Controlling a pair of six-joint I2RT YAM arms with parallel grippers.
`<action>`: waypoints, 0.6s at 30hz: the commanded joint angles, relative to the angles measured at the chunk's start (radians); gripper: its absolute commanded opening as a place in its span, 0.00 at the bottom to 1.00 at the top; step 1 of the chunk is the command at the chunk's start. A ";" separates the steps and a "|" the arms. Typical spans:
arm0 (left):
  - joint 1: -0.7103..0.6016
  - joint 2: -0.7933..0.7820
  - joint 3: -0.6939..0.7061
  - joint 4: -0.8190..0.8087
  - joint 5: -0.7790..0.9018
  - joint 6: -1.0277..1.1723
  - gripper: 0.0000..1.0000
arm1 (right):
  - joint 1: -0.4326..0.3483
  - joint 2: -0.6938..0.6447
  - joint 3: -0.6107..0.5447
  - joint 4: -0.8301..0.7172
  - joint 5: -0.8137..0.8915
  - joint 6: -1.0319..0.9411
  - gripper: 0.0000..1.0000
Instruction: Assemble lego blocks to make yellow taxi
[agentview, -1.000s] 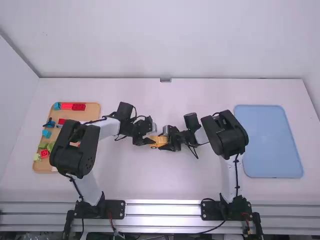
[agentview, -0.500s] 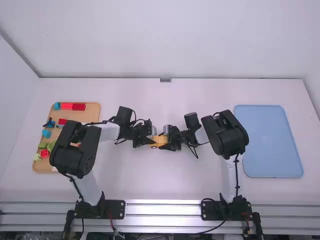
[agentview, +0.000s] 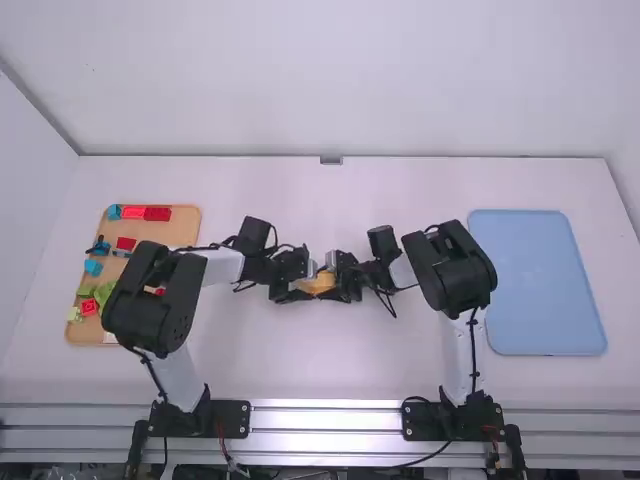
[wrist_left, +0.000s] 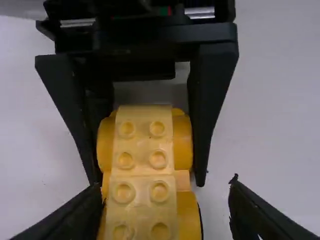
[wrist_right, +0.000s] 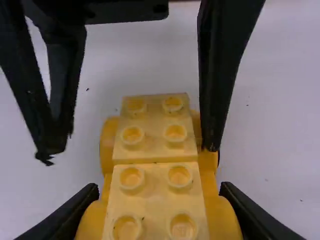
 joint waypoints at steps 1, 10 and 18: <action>0.037 -0.044 0.037 -0.029 0.059 -0.010 0.67 | 0.004 0.019 0.000 -0.008 0.014 0.002 0.43; 0.110 -0.084 0.078 -0.095 0.148 -0.056 0.05 | 0.004 0.019 0.000 -0.004 0.014 0.002 0.43; 0.050 -0.009 0.047 -0.055 0.070 -0.039 0.02 | 0.004 0.019 0.000 -0.004 0.014 0.002 0.43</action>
